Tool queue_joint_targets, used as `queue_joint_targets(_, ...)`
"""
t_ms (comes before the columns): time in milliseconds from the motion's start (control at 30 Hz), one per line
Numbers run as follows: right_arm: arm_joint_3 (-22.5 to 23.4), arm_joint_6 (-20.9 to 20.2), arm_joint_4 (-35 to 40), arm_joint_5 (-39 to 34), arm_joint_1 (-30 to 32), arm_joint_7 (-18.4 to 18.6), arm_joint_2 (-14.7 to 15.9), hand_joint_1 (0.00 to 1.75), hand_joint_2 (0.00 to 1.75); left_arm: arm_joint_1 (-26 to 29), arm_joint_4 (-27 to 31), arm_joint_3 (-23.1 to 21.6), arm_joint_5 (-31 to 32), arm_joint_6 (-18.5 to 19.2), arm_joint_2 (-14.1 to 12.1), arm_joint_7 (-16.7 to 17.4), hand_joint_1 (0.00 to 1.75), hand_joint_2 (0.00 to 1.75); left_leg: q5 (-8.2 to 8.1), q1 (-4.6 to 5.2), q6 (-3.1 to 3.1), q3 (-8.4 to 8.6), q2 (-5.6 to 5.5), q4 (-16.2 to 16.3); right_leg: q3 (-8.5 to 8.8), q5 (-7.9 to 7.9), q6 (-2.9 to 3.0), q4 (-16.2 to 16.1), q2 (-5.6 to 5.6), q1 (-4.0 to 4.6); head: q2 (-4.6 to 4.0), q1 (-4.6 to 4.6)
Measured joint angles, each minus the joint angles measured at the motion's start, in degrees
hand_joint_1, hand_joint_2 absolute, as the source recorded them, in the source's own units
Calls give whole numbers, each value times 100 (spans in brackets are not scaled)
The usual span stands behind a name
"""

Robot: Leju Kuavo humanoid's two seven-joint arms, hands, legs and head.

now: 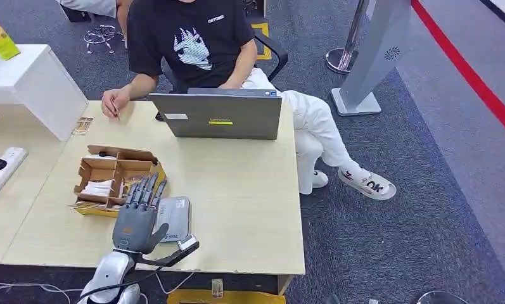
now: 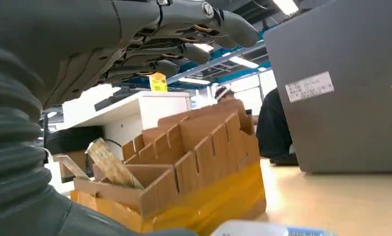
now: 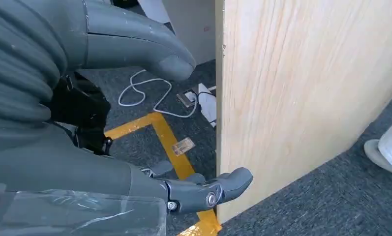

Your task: Pass the card to the sensor for recognition and then transmit it.

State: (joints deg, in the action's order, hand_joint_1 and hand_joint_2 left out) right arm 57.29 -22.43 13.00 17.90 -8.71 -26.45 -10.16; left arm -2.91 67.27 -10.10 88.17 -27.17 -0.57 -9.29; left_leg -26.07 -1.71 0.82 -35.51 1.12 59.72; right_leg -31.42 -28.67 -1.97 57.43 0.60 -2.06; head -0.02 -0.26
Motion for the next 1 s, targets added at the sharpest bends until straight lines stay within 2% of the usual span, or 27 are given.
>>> queue_joint_targets(367,0,0,0,0,-2,0,4,0,175,-54,-297,2,0,-2,-26,0,0,175,0,-1,0,1,0,0,-1,0,0,0,1,1,0,-2)
queue_joint_targets(1000,0,0,0,0,-2,0,4,0,175,-101,-369,2,-2,-7,-31,0,0,175,0,0,0,1,0,0,0,0,0,0,1,0,0,-2)
